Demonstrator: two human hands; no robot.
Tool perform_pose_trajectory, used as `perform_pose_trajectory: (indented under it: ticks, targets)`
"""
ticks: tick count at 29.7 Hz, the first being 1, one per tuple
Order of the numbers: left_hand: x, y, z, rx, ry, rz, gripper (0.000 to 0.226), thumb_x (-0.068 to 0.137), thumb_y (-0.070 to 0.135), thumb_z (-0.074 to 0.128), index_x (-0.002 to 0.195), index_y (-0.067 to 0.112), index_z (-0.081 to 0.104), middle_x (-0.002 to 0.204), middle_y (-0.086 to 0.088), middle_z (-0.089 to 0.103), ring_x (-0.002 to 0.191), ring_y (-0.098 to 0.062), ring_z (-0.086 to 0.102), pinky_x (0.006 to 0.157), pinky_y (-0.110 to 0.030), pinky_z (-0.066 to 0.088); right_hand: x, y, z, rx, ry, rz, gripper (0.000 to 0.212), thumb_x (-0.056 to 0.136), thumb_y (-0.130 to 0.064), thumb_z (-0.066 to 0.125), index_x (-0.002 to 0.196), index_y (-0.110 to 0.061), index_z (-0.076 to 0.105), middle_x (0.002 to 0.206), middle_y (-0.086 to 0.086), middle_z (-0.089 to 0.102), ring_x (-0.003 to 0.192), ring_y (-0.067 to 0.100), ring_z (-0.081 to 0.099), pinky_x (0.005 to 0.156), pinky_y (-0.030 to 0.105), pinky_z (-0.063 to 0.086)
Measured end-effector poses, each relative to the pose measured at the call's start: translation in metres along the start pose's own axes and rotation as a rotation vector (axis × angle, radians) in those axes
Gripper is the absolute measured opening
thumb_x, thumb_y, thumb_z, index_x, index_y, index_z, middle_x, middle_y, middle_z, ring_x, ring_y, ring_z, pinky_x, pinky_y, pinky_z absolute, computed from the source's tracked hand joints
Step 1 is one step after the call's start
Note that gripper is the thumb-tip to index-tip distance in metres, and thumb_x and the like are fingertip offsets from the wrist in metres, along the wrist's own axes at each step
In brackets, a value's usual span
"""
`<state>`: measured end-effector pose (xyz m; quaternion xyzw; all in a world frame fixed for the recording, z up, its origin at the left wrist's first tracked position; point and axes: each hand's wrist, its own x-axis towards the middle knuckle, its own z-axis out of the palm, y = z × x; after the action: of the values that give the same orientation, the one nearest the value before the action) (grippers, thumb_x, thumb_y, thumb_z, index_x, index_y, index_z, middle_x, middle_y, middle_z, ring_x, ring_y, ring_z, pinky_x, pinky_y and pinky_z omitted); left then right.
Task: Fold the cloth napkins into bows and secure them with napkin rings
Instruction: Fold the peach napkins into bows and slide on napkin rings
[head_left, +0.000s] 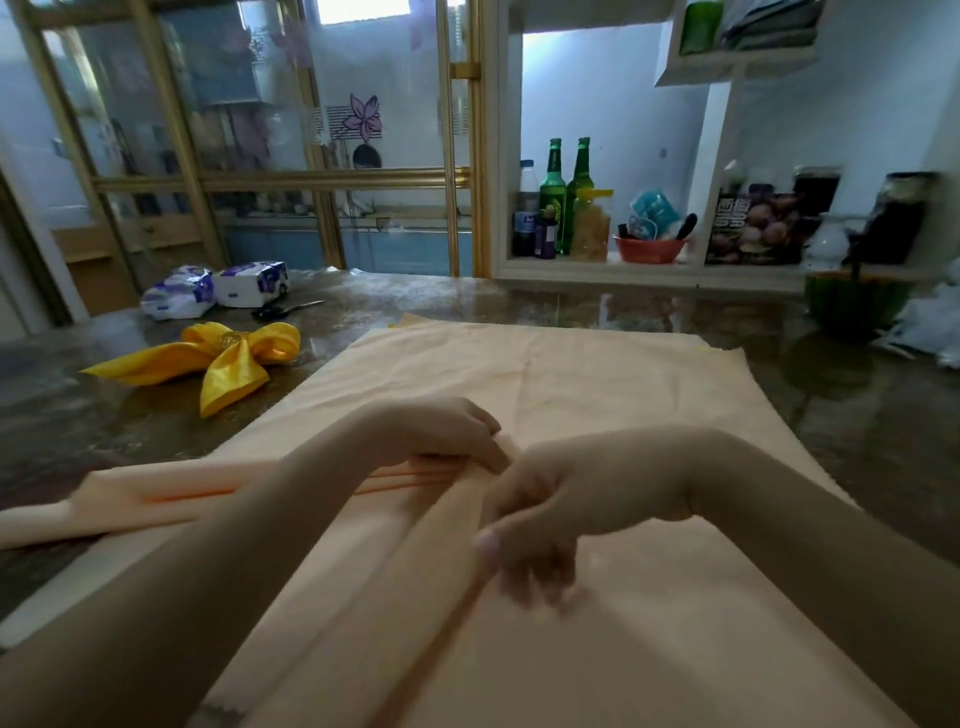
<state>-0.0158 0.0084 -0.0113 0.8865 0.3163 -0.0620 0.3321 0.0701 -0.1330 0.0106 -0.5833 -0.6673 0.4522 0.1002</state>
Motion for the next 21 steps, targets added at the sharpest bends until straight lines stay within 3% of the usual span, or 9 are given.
perform_pose_trajectory:
  ticks: [3,5,8,11,12,14,16,18,21]
  targets:
    - [-0.005,-0.006,-0.002,-0.051,-0.035,0.027,0.02,0.08,0.006,0.061,0.094,0.019,0.066,0.093,-0.001,0.063,0.089,-0.014,0.058,0.083,-0.03,0.048,0.015,0.019,-0.005,-0.122,0.534,-0.038,0.009,0.091,-0.027,0.06,0.087,-0.02,0.062,0.079,-0.007,0.061,0.059,-0.001,0.052,0.057,0.015,0.043]
    - [-0.006,-0.008,-0.002,-0.045,-0.023,0.035,0.02,0.081,0.008,0.063,0.091,0.026,0.063,0.094,0.002,0.063,0.095,-0.014,0.058,0.091,-0.03,0.045,0.028,0.032,-0.001,-0.307,0.743,-0.04,0.016,0.091,-0.033,0.056,0.105,-0.025,0.058,0.101,-0.006,0.055,0.078,0.0,0.051,0.069,0.015,0.043]
    - [-0.012,-0.013,-0.003,-0.057,-0.01,0.067,0.018,0.08,0.012,0.066,0.087,0.028,0.069,0.089,0.004,0.068,0.097,-0.016,0.062,0.092,-0.03,0.048,0.036,0.044,0.013,-0.45,0.772,-0.061,0.032,0.095,-0.032,0.048,0.127,-0.031,0.046,0.126,-0.007,0.041,0.115,0.009,0.041,0.098,0.02,0.034]
    - [-0.026,-0.027,-0.017,-0.424,-0.016,0.07,0.025,0.085,0.003,0.06,0.106,0.014,0.07,0.104,-0.001,0.07,0.101,-0.016,0.064,0.092,-0.024,0.05,0.038,0.039,0.013,-0.686,0.796,-0.133,0.04,0.095,-0.023,0.048,0.133,-0.034,0.043,0.142,-0.012,0.029,0.128,0.01,0.026,0.106,0.022,0.021]
    - [-0.029,-0.034,-0.019,-0.416,0.058,0.079,0.026,0.086,0.004,0.06,0.107,0.016,0.07,0.107,0.001,0.068,0.101,-0.015,0.064,0.089,-0.022,0.05,0.04,0.039,0.013,-0.738,0.782,-0.138,0.042,0.094,-0.022,0.048,0.134,-0.035,0.043,0.143,-0.013,0.03,0.129,0.01,0.026,0.106,0.022,0.02]
    - [-0.034,-0.052,-0.02,-0.069,0.314,0.072,0.021,0.087,0.014,0.063,0.105,0.024,0.069,0.103,0.01,0.061,0.094,-0.008,0.06,0.081,-0.017,0.046,0.039,0.039,0.011,-0.754,0.772,-0.155,0.038,0.093,-0.022,0.051,0.13,-0.033,0.051,0.139,-0.01,0.038,0.128,0.014,0.031,0.107,0.027,0.023]
    - [-0.043,-0.067,-0.02,0.192,0.427,0.059,0.021,0.086,0.029,0.065,0.106,0.026,0.068,0.098,0.011,0.057,0.089,-0.005,0.055,0.077,-0.017,0.044,0.038,0.042,0.008,-0.744,0.811,-0.218,0.035,0.085,-0.017,0.065,0.117,-0.029,0.063,0.131,-0.004,0.048,0.118,0.018,0.04,0.104,0.037,0.033]
    - [-0.051,-0.081,-0.02,0.199,0.378,-0.003,0.028,0.084,0.037,0.066,0.11,0.025,0.067,0.101,0.008,0.059,0.091,-0.005,0.054,0.077,-0.017,0.043,0.04,0.045,0.007,-0.718,0.819,-0.248,0.037,0.078,-0.011,0.072,0.11,-0.028,0.068,0.124,-0.003,0.05,0.111,0.014,0.039,0.099,0.029,0.031]
    - [-0.057,-0.08,-0.026,0.207,0.302,-0.146,0.037,0.082,0.041,0.067,0.115,0.025,0.062,0.11,0.005,0.057,0.101,-0.012,0.053,0.088,-0.024,0.044,0.045,0.044,0.009,-0.669,0.77,-0.315,0.038,0.084,-0.004,0.061,0.115,-0.027,0.067,0.119,-0.005,0.051,0.107,0.01,0.035,0.091,0.006,0.022]
